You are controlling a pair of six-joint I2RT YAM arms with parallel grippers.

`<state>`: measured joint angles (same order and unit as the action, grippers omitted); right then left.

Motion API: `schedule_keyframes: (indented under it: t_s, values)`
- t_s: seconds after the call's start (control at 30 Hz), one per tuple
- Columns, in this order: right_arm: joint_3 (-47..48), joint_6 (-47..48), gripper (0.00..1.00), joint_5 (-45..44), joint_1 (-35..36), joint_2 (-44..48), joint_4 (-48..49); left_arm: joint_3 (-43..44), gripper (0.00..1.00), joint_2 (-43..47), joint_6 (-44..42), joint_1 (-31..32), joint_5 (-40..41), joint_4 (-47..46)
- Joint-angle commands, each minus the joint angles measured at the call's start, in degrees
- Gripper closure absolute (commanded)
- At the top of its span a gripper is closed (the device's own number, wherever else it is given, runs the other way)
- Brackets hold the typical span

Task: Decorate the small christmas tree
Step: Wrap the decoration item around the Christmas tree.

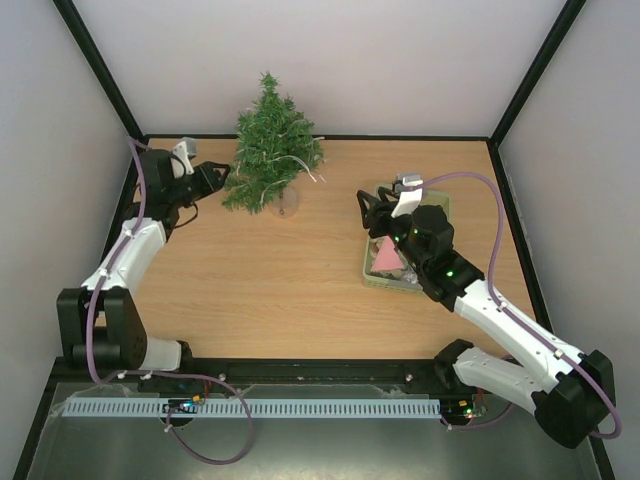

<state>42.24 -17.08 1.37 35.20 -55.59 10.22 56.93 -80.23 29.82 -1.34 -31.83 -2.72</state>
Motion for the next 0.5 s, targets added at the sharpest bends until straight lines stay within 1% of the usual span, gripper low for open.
schedule_keyframes:
  t_s: [0.0, 0.1, 0.17, 0.2, 0.3, 0.37, 0.47]
  values:
    - [-0.90, 0.45, 0.48, -0.09, -0.22, 1.59, -2.13, -0.81, 0.62, 4.38, 0.80, -0.95, 1.93, 1.82]
    - [-1.33, -0.23, 0.47, 0.77, -0.22, 2.24, -3.26, -1.15, 0.61, 6.83, 1.38, -1.41, 3.32, 3.50]
    - [-1.60, -0.76, 0.47, 1.86, -0.22, 2.77, -4.69, -1.17, 0.55, 8.65, 1.08, -1.86, 5.29, 5.79]
    - [-1.82, -0.95, 0.46, 2.24, -0.22, 3.16, -5.56, -1.15, 0.52, 9.81, 0.91, -2.02, 6.77, 7.10]
    - [-2.43, -1.65, 0.45, 2.39, -0.23, 4.57, -8.11, -1.28, 0.48, 13.34, -0.24, -2.62, 11.38, 11.39]
    - [-2.87, -2.25, 0.44, 2.69, -0.22, 5.62, -9.72, -1.82, 0.45, 15.90, 0.54, -2.78, 15.08, 13.25]
    - [-3.08, -3.33, 0.44, 2.13, -0.22, 6.90, -12.79, -3.16, 0.43, 19.65, -0.63, -3.04, 14.47, 14.20]
